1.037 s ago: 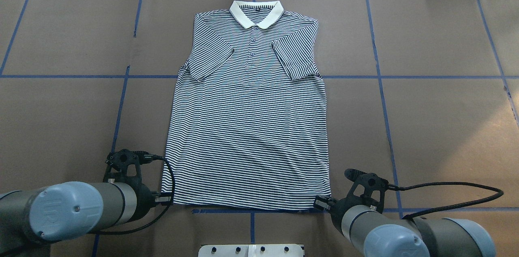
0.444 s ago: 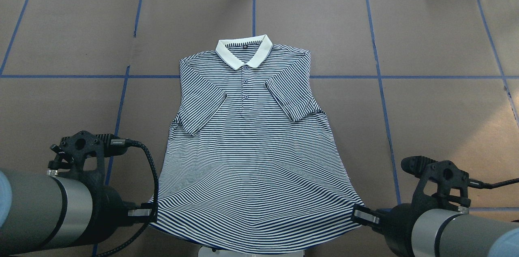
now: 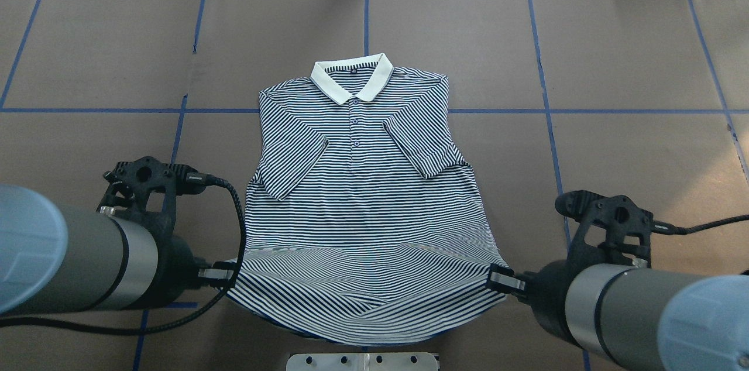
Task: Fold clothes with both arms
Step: 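Lift the hem with both grippers and fold it toward the collar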
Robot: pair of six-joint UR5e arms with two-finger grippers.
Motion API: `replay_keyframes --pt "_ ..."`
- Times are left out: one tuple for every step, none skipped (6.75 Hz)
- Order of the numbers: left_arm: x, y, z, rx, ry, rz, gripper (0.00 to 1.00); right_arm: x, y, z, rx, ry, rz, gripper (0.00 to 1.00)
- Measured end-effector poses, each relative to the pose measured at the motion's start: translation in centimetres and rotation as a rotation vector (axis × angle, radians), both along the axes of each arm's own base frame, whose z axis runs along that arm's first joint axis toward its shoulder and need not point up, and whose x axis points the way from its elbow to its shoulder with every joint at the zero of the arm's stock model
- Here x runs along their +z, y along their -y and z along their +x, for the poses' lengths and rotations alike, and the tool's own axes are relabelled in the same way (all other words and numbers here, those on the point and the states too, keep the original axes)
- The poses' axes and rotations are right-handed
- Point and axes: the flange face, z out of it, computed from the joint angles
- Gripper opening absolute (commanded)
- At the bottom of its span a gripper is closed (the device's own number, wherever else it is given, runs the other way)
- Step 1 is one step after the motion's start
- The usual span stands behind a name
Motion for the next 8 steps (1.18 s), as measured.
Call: replay_keyframes --pt "0.2 2.8 -0.9 -0.026 0.021 0.042 0.0 -0.5 3.1 -0.2 0.027 -0.017 0.024 0.0" --pt "0.2 5.4 -1.9 -0.06 0.038 0.068 0.0 -0.7 6.5 0.7 0.05 -0.028 0.03 0.0" --pt "0.1 8.1 -1.8 -0.087 0.061 0.083 0.0 -0.9 9.7 1.0 0.072 -0.048 0.036 0.0" --pt "0.3 11.2 -0.9 -0.111 0.086 0.097 0.0 -0.8 13.1 0.1 0.1 -0.071 0.041 0.0" --pt "1.0 14.3 0.1 -0.133 0.102 0.109 0.0 -0.2 16.2 -1.3 0.125 -0.075 0.05 0.0" --pt "2.2 17.5 1.1 -0.152 0.117 0.12 0.0 1.2 19.4 -3.2 0.152 -0.072 0.056 0.0" --pt "3.6 20.5 2.0 -0.17 0.128 0.133 0.0 3.3 22.7 -4.8 0.179 -0.077 0.06 0.0" --pt "5.3 23.6 3.2 -0.188 0.137 0.14 0.0 5.8 25.8 -6.1 0.197 -0.095 0.063 0.0"
